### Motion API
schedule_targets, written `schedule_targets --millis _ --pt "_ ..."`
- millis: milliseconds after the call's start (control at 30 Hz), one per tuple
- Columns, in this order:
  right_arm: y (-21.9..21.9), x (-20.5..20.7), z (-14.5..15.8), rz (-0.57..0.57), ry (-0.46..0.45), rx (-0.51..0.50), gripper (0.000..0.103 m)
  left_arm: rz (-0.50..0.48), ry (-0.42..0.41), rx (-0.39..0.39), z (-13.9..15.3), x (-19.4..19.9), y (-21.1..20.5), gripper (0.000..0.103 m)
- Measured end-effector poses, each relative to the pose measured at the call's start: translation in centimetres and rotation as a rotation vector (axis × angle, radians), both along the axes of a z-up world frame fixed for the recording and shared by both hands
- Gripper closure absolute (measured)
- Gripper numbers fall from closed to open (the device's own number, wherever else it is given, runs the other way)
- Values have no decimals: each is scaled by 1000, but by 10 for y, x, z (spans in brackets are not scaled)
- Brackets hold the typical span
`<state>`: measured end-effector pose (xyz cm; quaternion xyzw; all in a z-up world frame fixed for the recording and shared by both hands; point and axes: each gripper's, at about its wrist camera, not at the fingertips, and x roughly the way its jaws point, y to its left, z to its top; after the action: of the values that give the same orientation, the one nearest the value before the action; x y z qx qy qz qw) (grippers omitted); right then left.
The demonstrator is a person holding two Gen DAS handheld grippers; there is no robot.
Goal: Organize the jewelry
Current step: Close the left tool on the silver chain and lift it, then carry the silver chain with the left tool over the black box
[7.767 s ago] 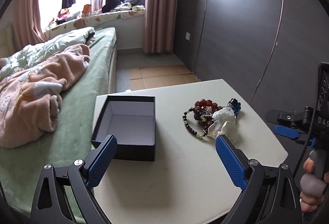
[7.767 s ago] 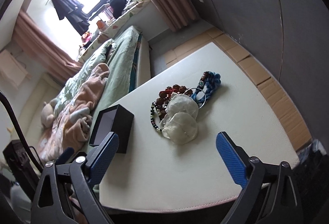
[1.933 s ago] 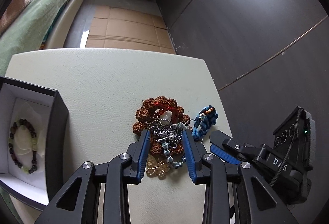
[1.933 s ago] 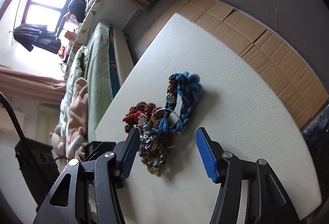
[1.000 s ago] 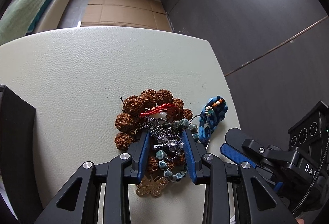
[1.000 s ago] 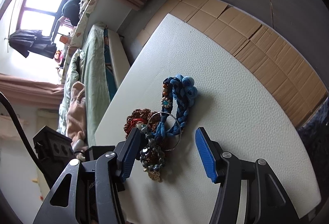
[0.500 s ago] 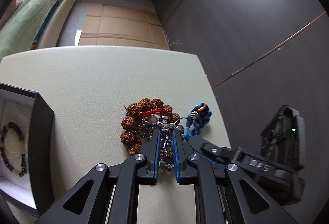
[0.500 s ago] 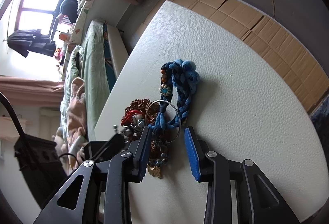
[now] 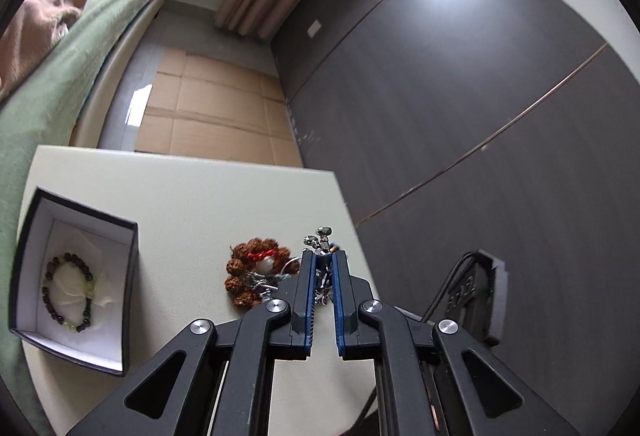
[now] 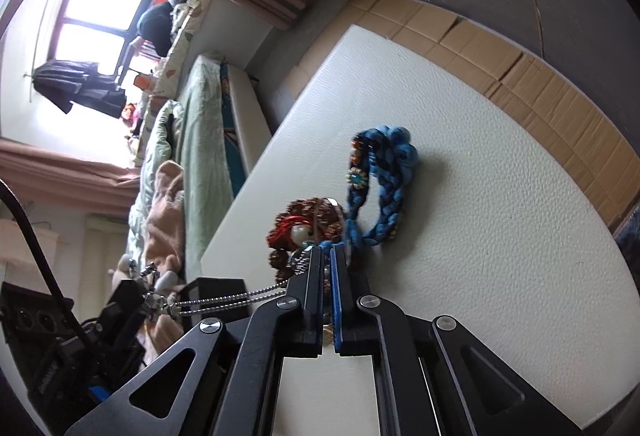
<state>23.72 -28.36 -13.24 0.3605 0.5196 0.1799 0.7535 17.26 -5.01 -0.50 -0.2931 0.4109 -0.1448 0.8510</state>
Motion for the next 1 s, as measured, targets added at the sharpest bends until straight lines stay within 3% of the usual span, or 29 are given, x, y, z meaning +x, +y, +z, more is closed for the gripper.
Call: schedule_targets --millis 433,633,700,733,767,933,1000 --pt "2 -11 43 -1 -177 66 98 54 -159 32 87 -28 20 96" --pt "2 2 8 -3 0 -2 97 83 -216 76 124 -37 24 96" --pt "2 6 -4 4 45 1 83 93 -228 93 134 -39 25 96" --pt "2 8 -9 6 60 4 64 95 -232 100 136 -42 26 96" --pt "2 8 -13 2 64 3 57 99 -238 108 139 -44 28 96" --pt "7 12 -23 -20 64 -6 57 129 -265 148 158 -53 40 96" --pt "9 14 -29 -25 74 -8 63 143 -271 158 163 -58 46 96"
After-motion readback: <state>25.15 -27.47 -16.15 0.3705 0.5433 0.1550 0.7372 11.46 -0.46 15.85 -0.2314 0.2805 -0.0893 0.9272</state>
